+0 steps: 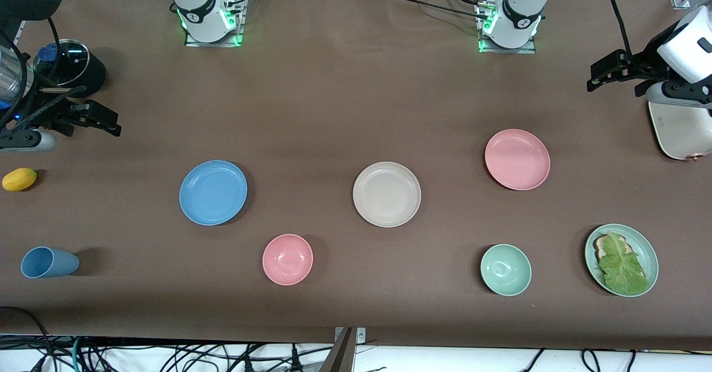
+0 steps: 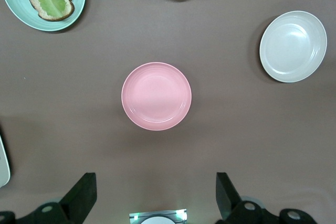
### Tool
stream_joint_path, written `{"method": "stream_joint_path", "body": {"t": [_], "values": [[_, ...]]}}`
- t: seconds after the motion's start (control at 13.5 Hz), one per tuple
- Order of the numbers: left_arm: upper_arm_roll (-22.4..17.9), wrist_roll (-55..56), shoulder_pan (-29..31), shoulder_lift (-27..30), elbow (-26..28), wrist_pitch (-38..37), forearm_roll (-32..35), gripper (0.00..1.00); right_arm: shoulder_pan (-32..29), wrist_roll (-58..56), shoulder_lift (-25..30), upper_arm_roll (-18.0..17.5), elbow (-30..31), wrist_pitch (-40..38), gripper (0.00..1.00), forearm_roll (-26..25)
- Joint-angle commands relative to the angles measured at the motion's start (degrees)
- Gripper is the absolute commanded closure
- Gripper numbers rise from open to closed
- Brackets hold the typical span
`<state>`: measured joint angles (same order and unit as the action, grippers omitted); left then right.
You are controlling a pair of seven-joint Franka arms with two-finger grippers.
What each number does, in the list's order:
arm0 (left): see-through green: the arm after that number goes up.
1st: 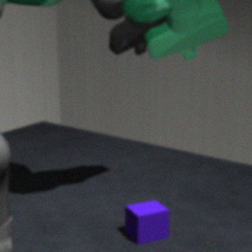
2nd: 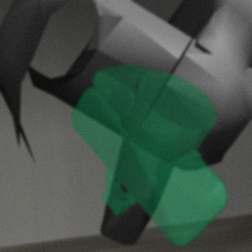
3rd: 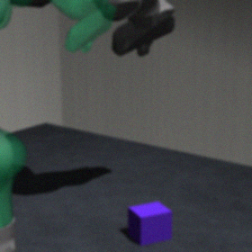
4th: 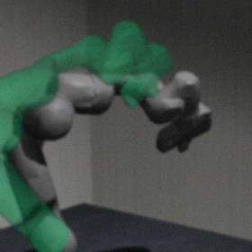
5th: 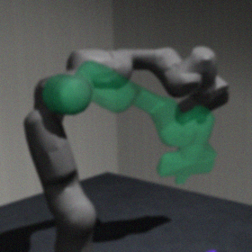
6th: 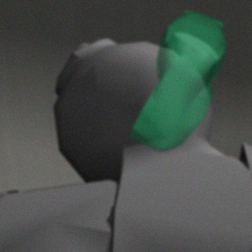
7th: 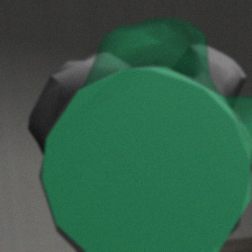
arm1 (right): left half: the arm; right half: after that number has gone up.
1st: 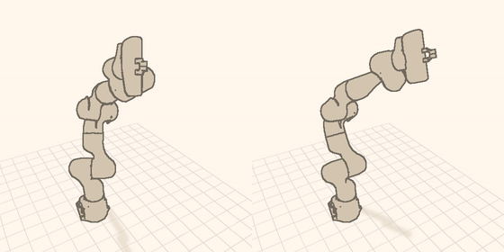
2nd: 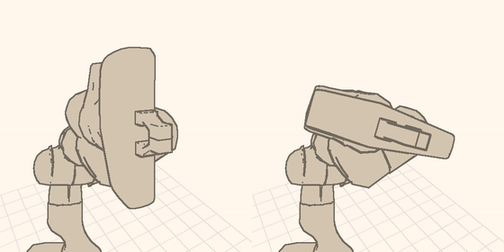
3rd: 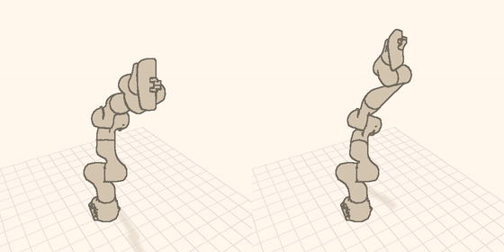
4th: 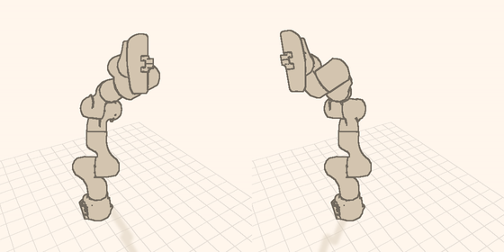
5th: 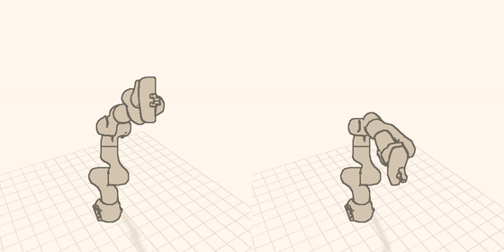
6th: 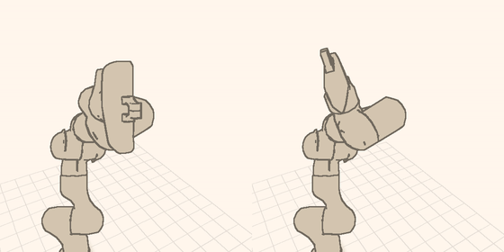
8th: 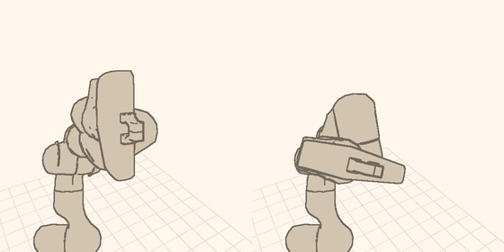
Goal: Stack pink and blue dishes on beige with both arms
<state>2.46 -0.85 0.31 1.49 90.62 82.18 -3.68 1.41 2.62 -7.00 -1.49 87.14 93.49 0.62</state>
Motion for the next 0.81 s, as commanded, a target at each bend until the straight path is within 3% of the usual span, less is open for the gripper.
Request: {"method": "stream_joint_path", "body": {"t": [0.0,0.74], "values": [[0.2,-0.4,0.4,-1.0,-1.8,-0.3,-1.1,0.0,-0.4,0.8,0.6,-0.5,0.7,0.6,0.0,-0.7],[0.2,-0.4,0.3,-1.9,-4.2,-0.3,-1.0,0.0,-0.4,0.7,1.1,-0.5,1.4,0.3,0.0,-0.7]]}}
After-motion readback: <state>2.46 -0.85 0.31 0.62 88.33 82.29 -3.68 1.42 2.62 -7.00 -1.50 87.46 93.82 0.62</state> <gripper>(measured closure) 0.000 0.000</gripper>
